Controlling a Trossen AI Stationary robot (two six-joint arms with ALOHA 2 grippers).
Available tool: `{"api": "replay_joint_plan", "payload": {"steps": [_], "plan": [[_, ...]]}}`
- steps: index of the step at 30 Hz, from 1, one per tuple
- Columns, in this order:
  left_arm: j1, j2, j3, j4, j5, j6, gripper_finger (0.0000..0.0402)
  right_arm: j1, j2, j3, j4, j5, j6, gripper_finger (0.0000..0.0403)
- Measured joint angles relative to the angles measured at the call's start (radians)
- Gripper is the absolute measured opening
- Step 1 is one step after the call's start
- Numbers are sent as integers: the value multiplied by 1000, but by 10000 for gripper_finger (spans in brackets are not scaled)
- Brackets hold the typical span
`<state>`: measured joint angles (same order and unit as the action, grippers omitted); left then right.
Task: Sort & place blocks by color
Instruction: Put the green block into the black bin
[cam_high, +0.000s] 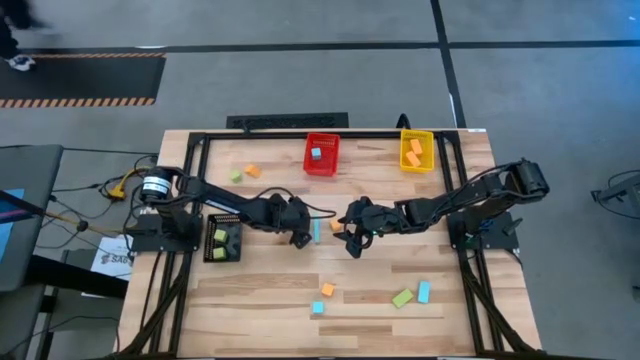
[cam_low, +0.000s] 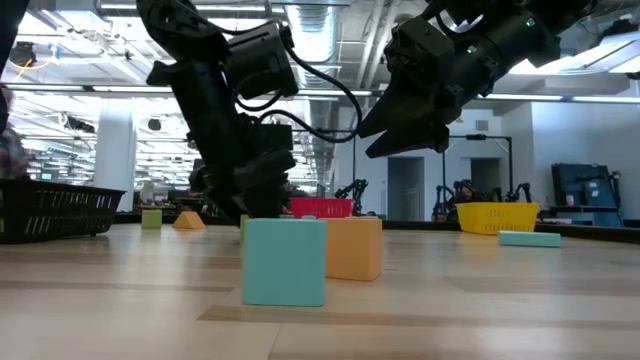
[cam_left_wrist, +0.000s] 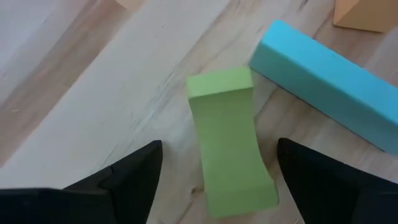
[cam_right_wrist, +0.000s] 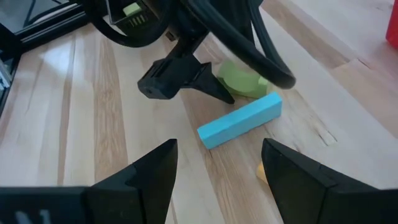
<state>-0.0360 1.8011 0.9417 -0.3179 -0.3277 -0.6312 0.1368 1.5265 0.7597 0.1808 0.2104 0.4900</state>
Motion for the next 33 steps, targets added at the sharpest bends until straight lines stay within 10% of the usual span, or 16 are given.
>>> {"api": "replay_joint_plan", "payload": {"steps": [7,15,23,33], "plan": [[0,-2,1,-21,26,3,265,0,0,0,0,0,0,254],[-1,-24,-2,-30,40,136,102,0,0,0,-2,0,-15,254],[2,-172,-5,-57,6,298,100,23,-3,0,0,1,-76,254],[5,-381,-216,301,293,602,100,11,8,0,200,34,-275,254]]}}
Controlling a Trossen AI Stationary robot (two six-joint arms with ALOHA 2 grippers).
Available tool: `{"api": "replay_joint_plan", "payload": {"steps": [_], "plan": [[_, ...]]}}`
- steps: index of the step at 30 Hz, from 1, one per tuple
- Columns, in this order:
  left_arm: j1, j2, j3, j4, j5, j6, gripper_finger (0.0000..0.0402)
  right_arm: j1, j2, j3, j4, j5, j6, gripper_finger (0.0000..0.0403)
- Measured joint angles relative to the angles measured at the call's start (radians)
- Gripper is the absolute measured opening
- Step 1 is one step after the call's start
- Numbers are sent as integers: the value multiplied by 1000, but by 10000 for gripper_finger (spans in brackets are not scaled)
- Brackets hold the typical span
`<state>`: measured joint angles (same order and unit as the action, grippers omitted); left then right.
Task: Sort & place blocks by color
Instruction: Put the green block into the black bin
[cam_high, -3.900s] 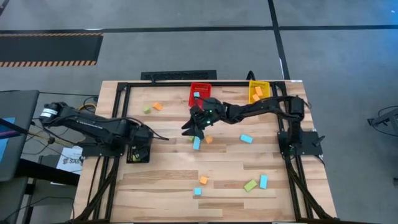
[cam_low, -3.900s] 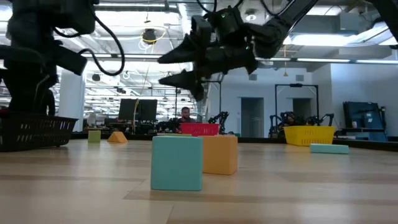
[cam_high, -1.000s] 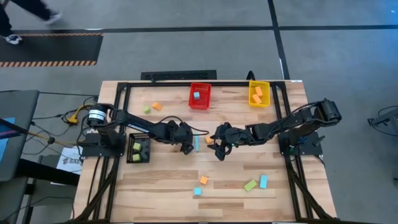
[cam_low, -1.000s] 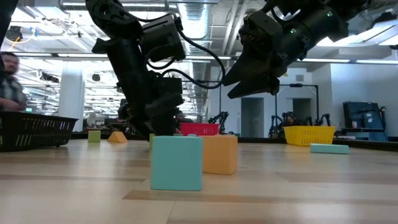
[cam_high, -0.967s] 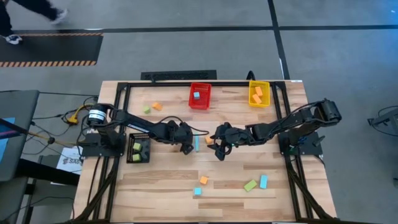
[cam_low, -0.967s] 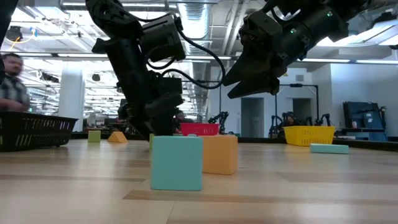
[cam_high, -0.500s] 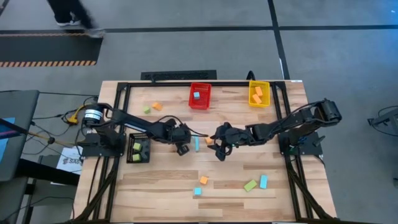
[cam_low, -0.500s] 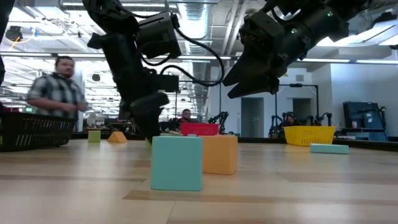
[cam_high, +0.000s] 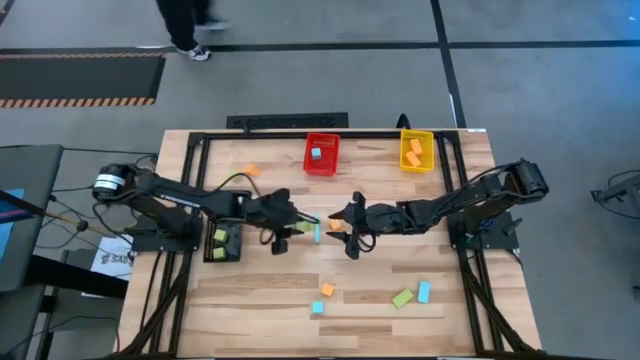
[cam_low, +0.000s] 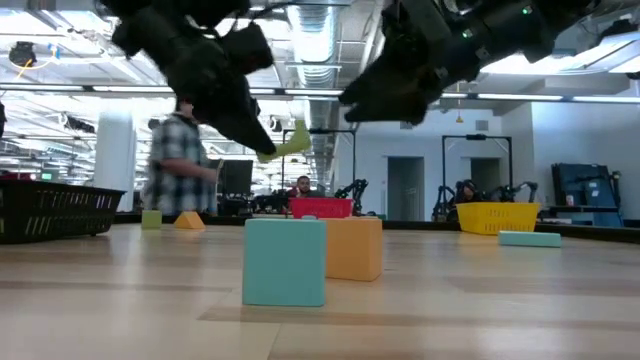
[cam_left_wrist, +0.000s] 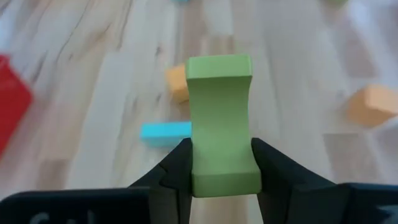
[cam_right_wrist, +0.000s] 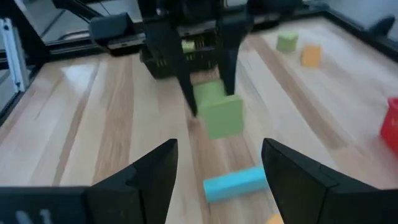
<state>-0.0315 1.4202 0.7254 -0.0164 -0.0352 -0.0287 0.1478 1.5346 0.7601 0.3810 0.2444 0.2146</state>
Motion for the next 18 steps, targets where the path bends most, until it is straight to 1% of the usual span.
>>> {"api": "replay_joint_plan", "payload": {"steps": [2,4,7,10,14,18], "plan": [[3,-4,-50,118,42,-6,100,-6,9,0,33,-17,-38,254],[3,-7,-76,173,59,-14,100,-11,9,4,46,-55,-74,254],[-1,-8,-76,194,62,-14,100,-21,7,14,69,-109,-129,255],[-3,-7,-76,200,76,1,100,-24,8,32,78,-119,-177,261],[-8,-7,-76,241,83,19,100,-35,7,43,75,-125,-189,285],[-13,-7,-76,268,83,41,100,-37,7,45,80,-124,-195,326]]}}
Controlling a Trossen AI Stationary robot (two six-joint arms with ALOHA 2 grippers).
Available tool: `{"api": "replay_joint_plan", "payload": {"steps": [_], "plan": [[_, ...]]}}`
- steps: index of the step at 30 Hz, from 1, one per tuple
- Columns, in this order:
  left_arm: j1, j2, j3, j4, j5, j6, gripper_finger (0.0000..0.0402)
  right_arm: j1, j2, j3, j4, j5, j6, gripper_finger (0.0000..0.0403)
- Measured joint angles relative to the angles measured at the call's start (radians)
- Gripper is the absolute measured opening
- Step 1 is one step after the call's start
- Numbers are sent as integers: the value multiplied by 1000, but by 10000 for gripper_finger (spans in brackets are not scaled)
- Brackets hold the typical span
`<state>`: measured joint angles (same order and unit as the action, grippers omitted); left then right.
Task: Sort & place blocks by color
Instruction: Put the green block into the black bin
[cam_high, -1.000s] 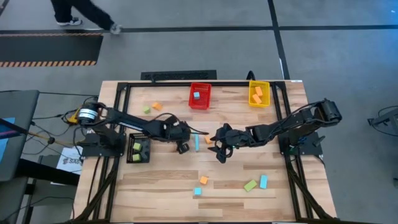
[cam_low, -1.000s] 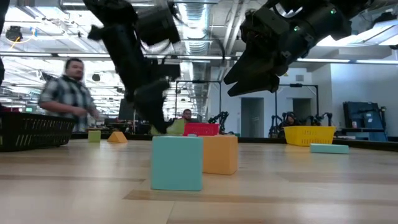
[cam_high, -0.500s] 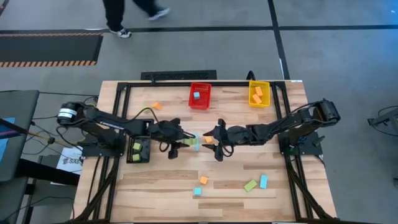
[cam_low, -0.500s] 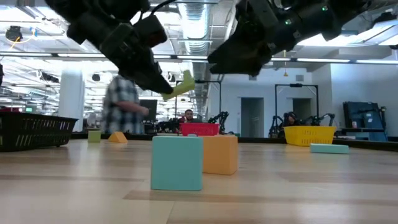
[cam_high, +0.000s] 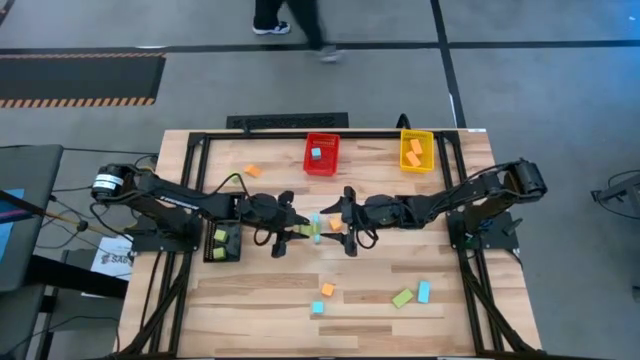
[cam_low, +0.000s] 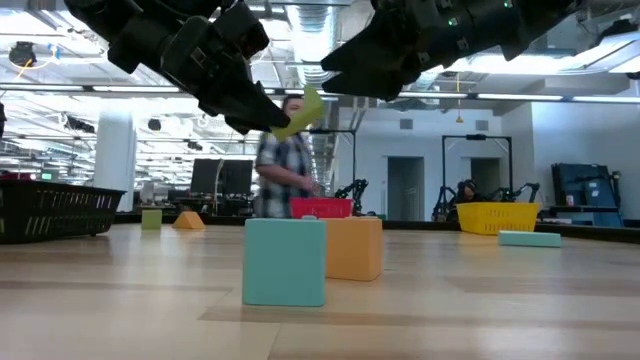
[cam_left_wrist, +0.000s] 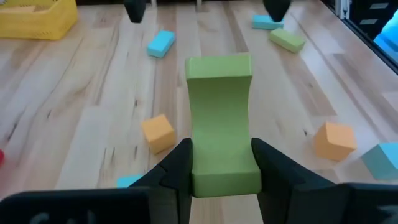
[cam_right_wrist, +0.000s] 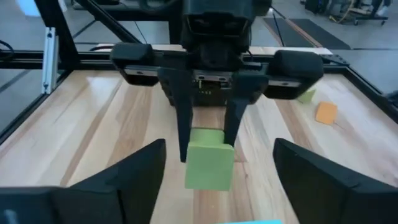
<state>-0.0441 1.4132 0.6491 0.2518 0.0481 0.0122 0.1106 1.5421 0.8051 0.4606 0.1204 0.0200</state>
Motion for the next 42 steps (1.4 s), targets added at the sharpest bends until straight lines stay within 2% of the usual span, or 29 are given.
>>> {"api": "replay_joint_plan", "payload": {"steps": [4,8,11,24,28,42], "plan": [[-2,0,0,1,0,3,100,-3,0,0,-3,-2,8,360],[-2,0,0,34,0,23,100,-3,0,0,-1,-1,13,375],[-2,0,5,87,4,39,100,-7,0,0,-1,-2,13,376],[-1,0,48,84,-10,75,100,-7,0,0,46,0,-30,371],[-1,0,48,88,-10,74,100,-7,0,0,79,0,-53,353],[0,0,48,107,-37,74,100,-7,0,0,72,-18,-54,245]]}}
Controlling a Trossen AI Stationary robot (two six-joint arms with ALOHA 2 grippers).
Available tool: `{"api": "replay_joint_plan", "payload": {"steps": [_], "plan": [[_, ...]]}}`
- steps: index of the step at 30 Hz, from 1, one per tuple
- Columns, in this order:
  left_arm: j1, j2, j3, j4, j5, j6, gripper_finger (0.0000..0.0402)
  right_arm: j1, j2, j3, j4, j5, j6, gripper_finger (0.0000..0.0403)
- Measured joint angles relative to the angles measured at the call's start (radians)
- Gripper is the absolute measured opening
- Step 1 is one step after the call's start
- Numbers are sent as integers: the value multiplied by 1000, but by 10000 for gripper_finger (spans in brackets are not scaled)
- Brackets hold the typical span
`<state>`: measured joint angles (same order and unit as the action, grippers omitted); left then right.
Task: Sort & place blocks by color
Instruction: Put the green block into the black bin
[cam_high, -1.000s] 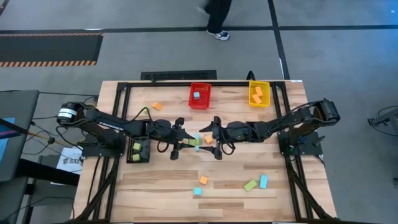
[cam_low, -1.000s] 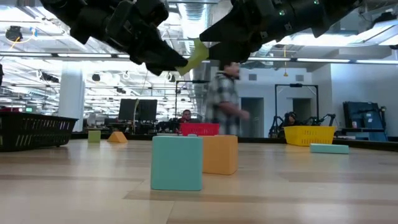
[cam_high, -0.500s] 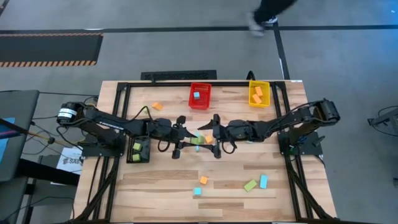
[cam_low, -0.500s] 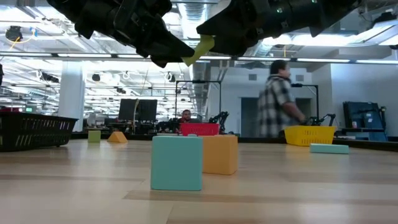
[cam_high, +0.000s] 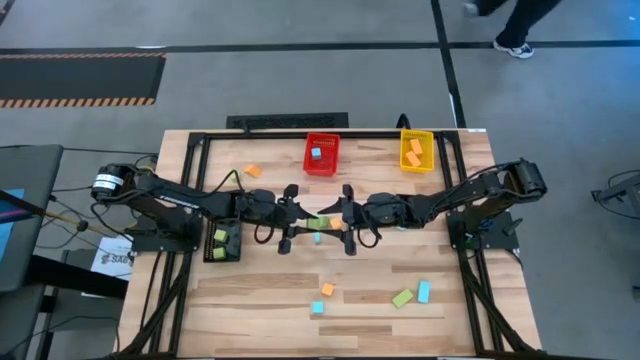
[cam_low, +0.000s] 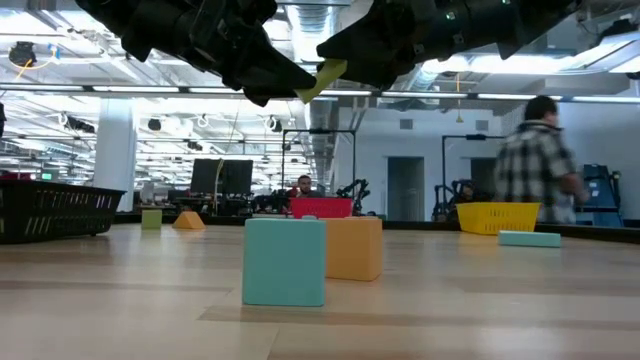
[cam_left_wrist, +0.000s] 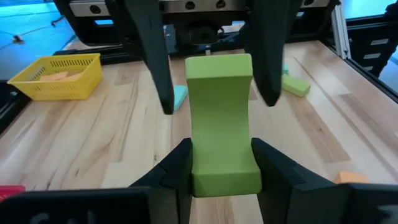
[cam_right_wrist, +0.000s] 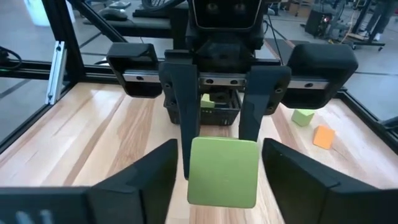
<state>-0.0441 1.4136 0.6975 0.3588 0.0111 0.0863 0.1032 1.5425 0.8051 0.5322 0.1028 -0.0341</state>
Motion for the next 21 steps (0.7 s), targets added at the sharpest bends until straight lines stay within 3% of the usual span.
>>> {"api": "replay_joint_plan", "payload": {"steps": [5,8,15,21], "plan": [[0,0,0,5,-1,0,101,0,0,0,0,-4,0,170],[0,0,0,3,-28,13,127,-3,0,0,0,-19,3,120],[-1,-12,0,-44,-123,61,266,-3,-35,1,-121,-20,3,120],[1,-126,22,-337,-353,55,328,-5,-168,0,-343,96,15,120]]}}
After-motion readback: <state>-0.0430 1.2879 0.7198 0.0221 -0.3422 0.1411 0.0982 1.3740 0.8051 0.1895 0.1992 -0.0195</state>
